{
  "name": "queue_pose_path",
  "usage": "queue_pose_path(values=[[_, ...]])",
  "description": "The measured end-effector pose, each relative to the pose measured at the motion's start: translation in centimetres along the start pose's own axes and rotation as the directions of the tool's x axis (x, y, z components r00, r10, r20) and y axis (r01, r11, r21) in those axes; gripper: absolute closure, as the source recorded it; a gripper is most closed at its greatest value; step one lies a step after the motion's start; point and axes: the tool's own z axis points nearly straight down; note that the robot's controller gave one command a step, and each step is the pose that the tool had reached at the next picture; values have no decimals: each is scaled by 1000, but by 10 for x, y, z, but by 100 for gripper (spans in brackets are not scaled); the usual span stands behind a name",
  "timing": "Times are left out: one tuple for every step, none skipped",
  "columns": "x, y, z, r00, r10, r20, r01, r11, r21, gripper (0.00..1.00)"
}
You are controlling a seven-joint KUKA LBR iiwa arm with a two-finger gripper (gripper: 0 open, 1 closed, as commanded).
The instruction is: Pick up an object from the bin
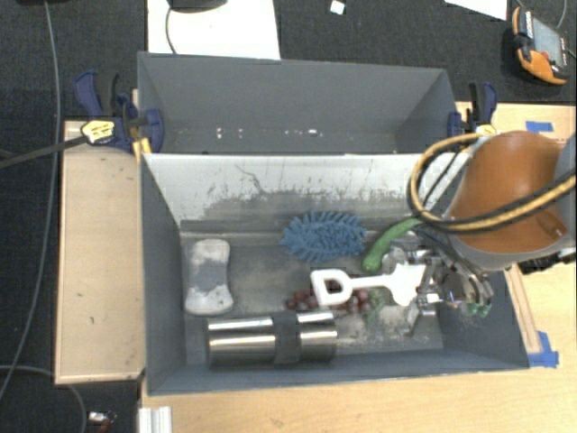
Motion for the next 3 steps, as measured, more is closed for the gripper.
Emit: queue_pose_path(values=[[-2,0,-4,1000,-3,8,3,1000,1,0],[-79,34,127,987,-161,7,161,987,0,0],[-76,16,124,998,65,14,-65,998,-1,0]])
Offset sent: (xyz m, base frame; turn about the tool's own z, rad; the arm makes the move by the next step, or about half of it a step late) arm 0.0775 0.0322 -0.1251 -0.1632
